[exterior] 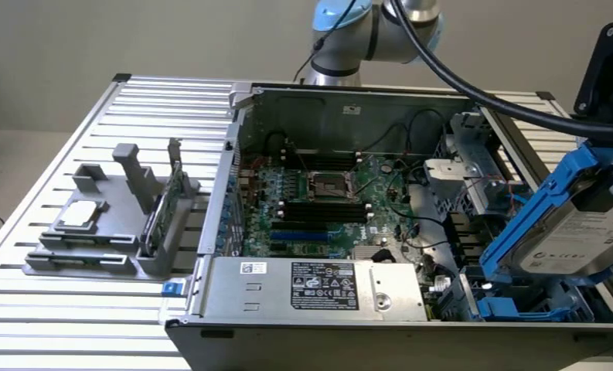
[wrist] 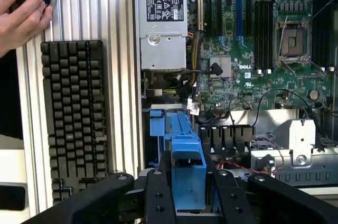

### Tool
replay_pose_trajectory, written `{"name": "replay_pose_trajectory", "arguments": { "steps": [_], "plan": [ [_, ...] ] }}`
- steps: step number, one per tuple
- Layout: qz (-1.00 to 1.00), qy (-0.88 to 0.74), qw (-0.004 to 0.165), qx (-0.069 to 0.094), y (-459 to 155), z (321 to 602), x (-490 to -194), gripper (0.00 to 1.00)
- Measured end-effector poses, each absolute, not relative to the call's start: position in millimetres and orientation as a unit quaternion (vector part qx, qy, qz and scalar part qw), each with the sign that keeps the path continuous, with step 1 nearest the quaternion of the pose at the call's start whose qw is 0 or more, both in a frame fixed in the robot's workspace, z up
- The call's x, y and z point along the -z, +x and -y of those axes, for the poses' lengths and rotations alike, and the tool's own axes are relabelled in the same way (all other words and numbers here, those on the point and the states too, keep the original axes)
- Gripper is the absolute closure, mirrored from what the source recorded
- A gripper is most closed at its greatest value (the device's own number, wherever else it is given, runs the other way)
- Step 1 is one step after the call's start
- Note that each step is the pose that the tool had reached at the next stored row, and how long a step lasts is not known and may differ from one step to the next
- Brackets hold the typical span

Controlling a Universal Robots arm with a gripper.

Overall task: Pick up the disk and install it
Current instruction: 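Pick up the disk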

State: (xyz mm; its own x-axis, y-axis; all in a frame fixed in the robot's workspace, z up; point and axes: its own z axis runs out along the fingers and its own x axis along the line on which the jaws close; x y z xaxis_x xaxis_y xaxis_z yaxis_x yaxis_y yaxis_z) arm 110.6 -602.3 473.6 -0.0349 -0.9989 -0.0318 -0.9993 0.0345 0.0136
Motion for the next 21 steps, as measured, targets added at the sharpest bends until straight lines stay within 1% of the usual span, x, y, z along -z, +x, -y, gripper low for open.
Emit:
{"name": "replay_pose_trajectory", "arguments": {
  "steps": [7, 13, 21],
  "plan": [
    [-0.719, -0.695, 0.007, -0.016, 110.7, 602.3, -461.1, 0.67],
    [-0.719, -0.695, 0.008, -0.018, 111.6, 602.3, -457.7, 0.67],
    [-0.716, -0.698, 0.014, -0.023, 113.2, 603.0, -454.5, 0.67]
  ]
}}
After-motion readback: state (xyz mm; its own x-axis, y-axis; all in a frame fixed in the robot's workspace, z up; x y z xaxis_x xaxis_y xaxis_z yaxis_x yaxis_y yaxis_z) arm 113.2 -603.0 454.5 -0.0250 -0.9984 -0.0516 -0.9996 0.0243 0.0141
